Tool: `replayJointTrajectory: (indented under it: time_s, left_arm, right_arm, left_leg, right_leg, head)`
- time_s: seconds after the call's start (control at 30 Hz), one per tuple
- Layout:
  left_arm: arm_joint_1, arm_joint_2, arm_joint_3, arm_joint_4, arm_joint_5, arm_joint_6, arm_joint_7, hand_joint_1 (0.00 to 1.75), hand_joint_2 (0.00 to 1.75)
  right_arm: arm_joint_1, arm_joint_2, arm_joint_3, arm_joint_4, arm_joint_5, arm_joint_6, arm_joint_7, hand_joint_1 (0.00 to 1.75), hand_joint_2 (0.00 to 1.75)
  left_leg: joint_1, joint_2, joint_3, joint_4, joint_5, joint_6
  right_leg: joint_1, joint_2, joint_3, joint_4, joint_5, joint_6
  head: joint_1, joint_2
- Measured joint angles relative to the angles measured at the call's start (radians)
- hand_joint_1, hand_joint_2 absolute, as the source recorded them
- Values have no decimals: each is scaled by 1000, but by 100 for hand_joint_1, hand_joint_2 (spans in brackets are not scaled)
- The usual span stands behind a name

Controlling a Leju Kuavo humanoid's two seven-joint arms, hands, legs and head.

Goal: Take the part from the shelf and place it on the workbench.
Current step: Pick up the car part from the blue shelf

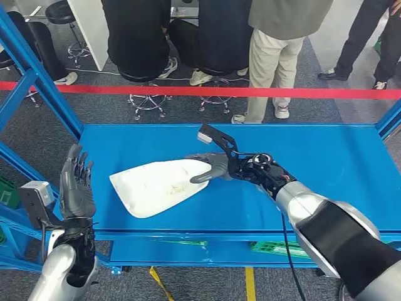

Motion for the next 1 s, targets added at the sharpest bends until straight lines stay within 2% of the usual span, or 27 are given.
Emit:
replayJointTrajectory:
  time_s: [0.07,0.1,0.2,0.23,0.57,1.0]
  left_arm:
    - [0,0,0,-1,0,0,0,0,0]
    - [0,0,0,-1,0,0,0,0,0]
    - [0,0,0,-3,0,1,2,0,0]
    - [0,0,-1,-3,1,3,2,0,0]
    - [1,1,-2,-15,3,10,12,0,0]
    - [3,4,-7,-18,2,11,16,0,0]
  right_arm:
    - [-1,0,4,0,5,3,5,0,175]
    - [-2,0,8,0,10,5,8,20,175]
    - [-1,0,20,1,23,8,15,151,175]
    - [-1,0,25,1,27,6,18,175,175]
    - [-8,0,63,10,55,-61,59,175,175]
    - [-13,-6,83,17,70,-119,53,175,175]
  left_leg:
    - [0,0,0,0,0,0]
    - [0,0,1,0,0,0]
    - [0,0,1,0,0,0]
    - [0,0,1,0,0,0]
    - [0,0,2,0,0,0]
    - [0,0,4,0,0,0]
  right_leg:
    - [0,0,0,0,0,0]
    - [0,0,1,0,0,0]
    - [0,0,1,0,0,0]
    - [0,0,1,0,0,0]
    - [0,0,2,0,0,0]
    - [0,0,4,0,0,0]
  head:
    - [0,0]
    - [0,0]
    - [0,0]
    - [0,0]
    - [0,0]
    - [0,0]
